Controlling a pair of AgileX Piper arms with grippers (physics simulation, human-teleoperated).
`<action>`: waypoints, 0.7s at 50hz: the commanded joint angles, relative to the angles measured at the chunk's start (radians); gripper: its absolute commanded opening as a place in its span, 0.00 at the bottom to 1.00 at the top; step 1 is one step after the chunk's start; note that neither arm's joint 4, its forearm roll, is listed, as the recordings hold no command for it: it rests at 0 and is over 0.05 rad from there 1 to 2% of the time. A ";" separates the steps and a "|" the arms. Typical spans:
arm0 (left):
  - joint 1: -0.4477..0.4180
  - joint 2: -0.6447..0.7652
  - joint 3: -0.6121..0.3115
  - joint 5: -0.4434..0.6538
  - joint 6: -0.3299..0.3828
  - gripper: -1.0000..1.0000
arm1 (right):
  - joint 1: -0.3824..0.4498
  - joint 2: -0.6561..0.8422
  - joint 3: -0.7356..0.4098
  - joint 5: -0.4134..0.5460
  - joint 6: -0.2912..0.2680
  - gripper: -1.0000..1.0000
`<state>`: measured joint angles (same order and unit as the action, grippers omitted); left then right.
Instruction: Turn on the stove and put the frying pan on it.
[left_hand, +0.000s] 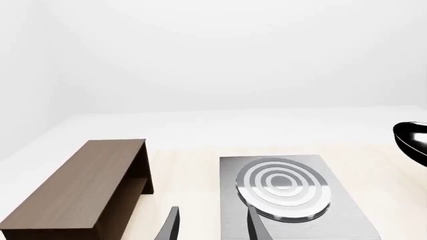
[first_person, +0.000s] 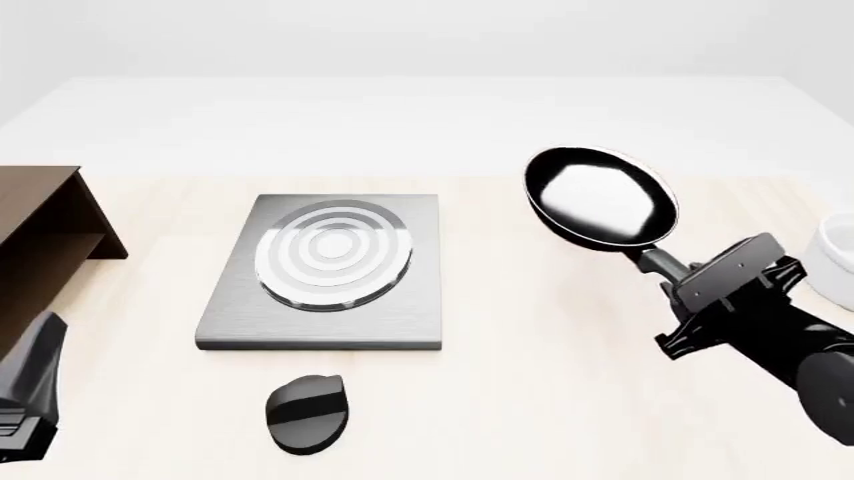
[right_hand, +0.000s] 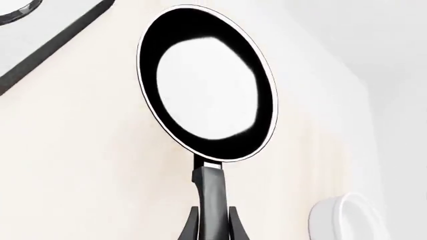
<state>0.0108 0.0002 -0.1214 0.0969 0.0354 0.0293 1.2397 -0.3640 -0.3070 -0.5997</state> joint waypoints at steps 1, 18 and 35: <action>0.001 0.000 -0.003 0.003 -0.005 1.00 | 0.133 -0.019 -0.114 0.062 -0.049 0.00; 0.005 0.000 0.008 -0.006 -0.014 1.00 | 0.382 0.150 -0.352 0.086 -0.137 0.00; 0.003 0.000 0.016 -0.024 -0.010 1.00 | 0.568 0.435 -0.602 0.075 -0.169 0.00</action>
<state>0.0177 0.0003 -0.1076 0.0833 0.0188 0.4949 1.5474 -0.8143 -0.2244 -0.7578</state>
